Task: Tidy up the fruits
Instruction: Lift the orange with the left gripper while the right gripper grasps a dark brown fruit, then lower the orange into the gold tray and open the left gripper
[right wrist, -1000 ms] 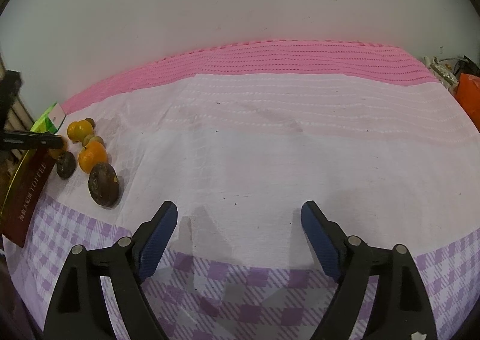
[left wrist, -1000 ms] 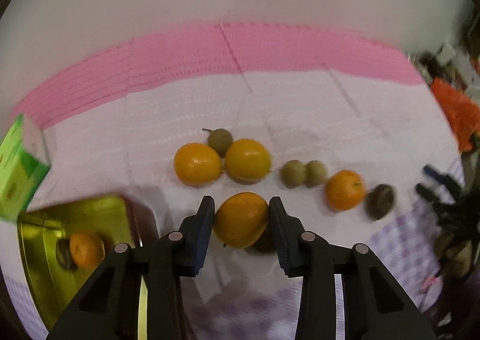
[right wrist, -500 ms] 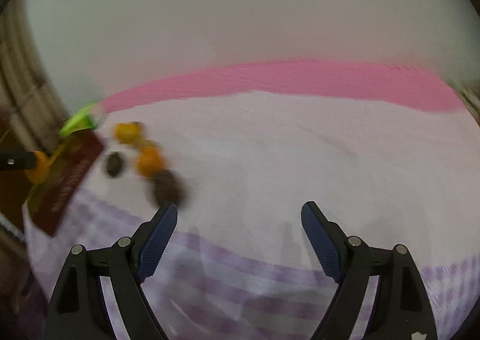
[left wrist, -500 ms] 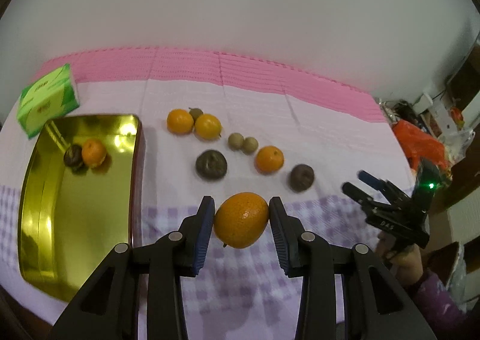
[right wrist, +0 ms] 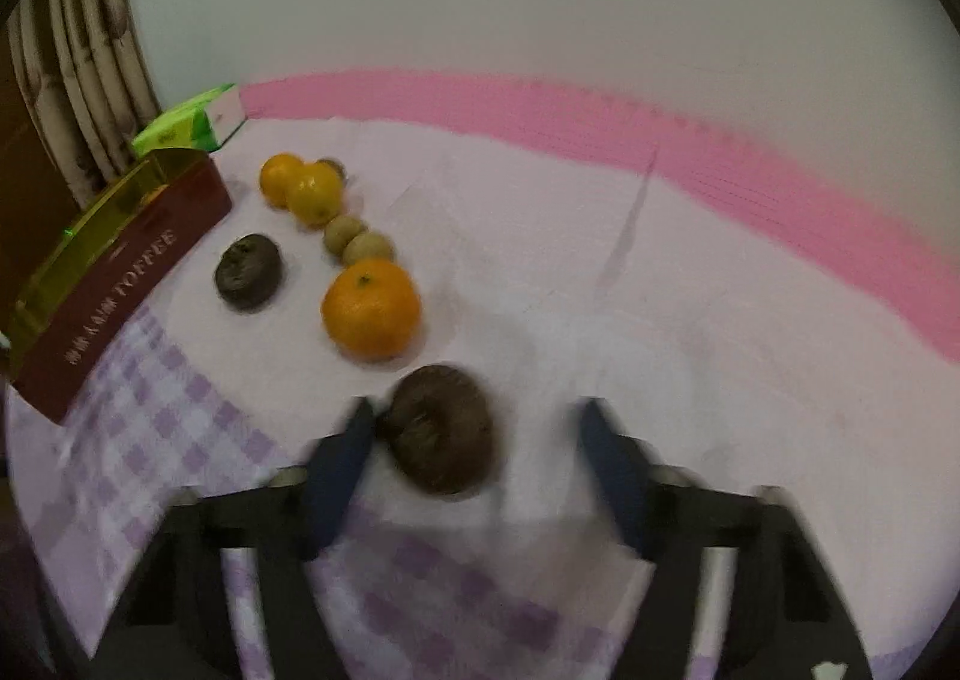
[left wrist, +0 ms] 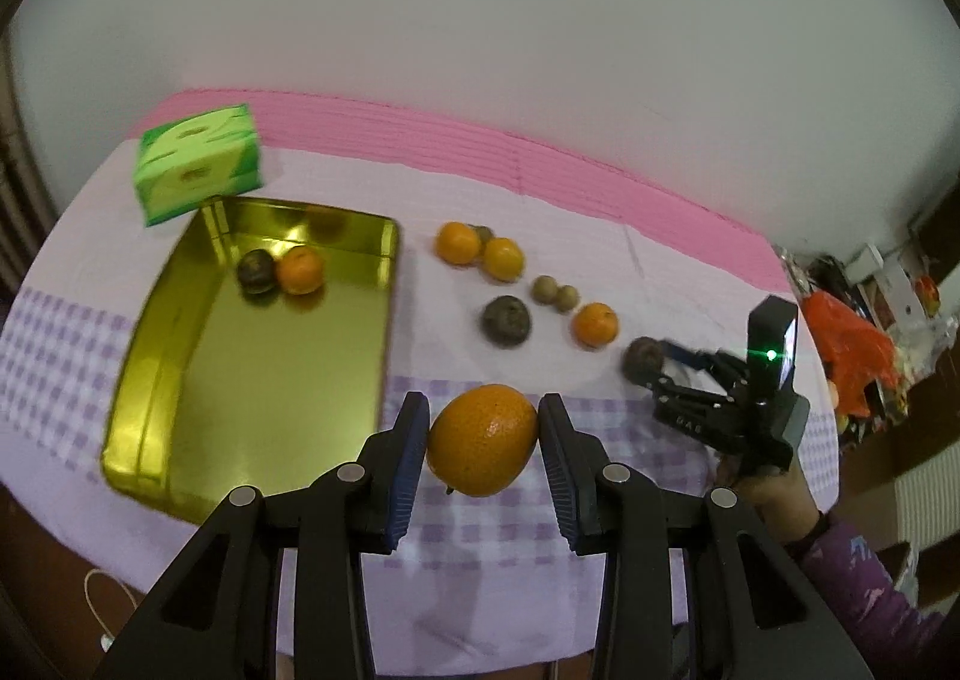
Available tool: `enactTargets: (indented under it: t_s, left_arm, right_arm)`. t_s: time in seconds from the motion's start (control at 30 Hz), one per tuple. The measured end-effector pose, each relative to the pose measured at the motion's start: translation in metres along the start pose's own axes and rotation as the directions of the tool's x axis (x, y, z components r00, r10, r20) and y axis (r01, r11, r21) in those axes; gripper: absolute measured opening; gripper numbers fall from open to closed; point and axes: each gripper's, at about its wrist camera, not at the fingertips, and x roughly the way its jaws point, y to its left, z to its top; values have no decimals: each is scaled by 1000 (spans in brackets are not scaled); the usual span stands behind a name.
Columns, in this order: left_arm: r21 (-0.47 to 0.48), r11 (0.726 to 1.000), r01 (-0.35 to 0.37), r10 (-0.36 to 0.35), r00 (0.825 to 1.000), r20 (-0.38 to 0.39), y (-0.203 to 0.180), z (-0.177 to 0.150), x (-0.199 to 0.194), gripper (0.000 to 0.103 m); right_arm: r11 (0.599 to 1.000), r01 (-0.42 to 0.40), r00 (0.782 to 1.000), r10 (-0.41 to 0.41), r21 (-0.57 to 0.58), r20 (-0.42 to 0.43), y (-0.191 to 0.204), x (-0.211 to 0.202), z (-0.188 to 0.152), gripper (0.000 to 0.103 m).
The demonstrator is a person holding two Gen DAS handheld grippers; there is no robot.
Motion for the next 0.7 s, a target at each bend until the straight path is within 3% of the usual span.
enactTargets:
  t_s: [0.13, 0.5, 0.7]
  left_arm:
    - [-43, 999, -28, 29, 999, 16, 21, -3, -6, 39]
    - [-29, 978, -207, 208, 977, 54, 68, 4, 20, 39]
    - [-61, 968, -242, 243, 970, 24, 99, 14, 49, 39]
  right_arm:
    - [998, 67, 998, -67, -5, 17, 8, -3, -8, 33]
    - [993, 88, 995, -92, 83, 48, 2, -8, -17, 33]
    - [992, 92, 994, -96, 83, 47, 3, -8, -17, 33]
